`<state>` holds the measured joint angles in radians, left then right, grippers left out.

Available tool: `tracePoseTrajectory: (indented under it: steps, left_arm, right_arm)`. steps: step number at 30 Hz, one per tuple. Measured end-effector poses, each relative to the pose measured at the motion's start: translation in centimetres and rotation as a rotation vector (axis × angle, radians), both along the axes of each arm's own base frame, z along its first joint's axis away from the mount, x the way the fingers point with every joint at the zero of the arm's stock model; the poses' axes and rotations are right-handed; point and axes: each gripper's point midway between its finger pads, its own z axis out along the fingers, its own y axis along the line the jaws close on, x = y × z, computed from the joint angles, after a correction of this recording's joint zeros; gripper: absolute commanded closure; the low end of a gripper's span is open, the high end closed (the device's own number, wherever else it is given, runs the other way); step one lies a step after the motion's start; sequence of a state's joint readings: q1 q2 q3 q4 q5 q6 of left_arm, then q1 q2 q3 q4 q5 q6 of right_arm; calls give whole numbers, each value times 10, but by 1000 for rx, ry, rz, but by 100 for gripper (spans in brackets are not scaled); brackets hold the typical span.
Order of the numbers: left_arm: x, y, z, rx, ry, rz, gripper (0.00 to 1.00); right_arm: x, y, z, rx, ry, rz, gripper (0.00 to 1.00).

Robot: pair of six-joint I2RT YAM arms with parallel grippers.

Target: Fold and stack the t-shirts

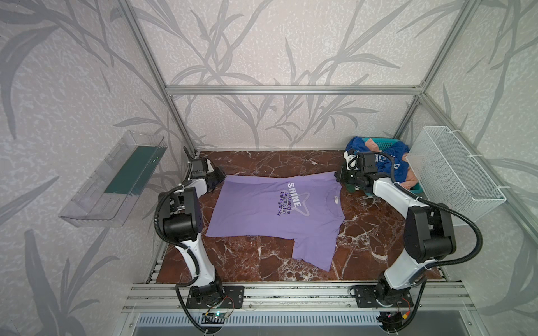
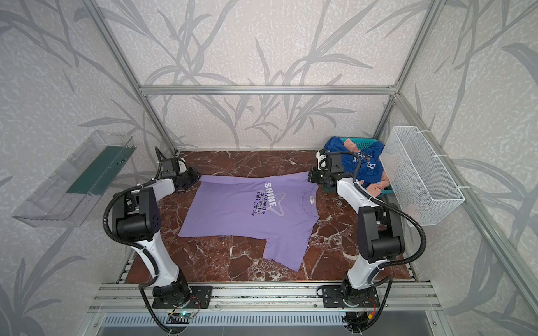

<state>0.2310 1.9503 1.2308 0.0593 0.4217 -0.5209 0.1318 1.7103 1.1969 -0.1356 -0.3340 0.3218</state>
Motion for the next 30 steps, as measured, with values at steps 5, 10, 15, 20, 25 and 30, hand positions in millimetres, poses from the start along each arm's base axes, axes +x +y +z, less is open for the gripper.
tracePoseTrajectory:
  steps: [5, 10, 15, 20, 25, 30]
  left_arm:
    - [-9, -2, -9, -21, 25, 15, 100]
    - [-16, -3, -17, -38, 34, 35, 96]
    - [-33, -1, -25, -40, 49, 86, 57]
    - [-57, 7, -5, 3, 12, 173, 44]
    - [-71, 12, 22, 41, -64, 240, 36]
    - [-79, 0, 30, 75, -83, 245, 22]
  right_arm:
    - [-10, 0, -21, 17, 37, -10, 100]
    - [-15, 5, -32, 37, 49, -15, 85]
    - [-16, 8, -43, 28, 60, -45, 47]
    - [-29, 6, -64, -23, 119, -87, 38]
    - [-40, 8, -72, -113, 173, -106, 37]
    - [-23, 41, -50, -152, 163, -55, 34]
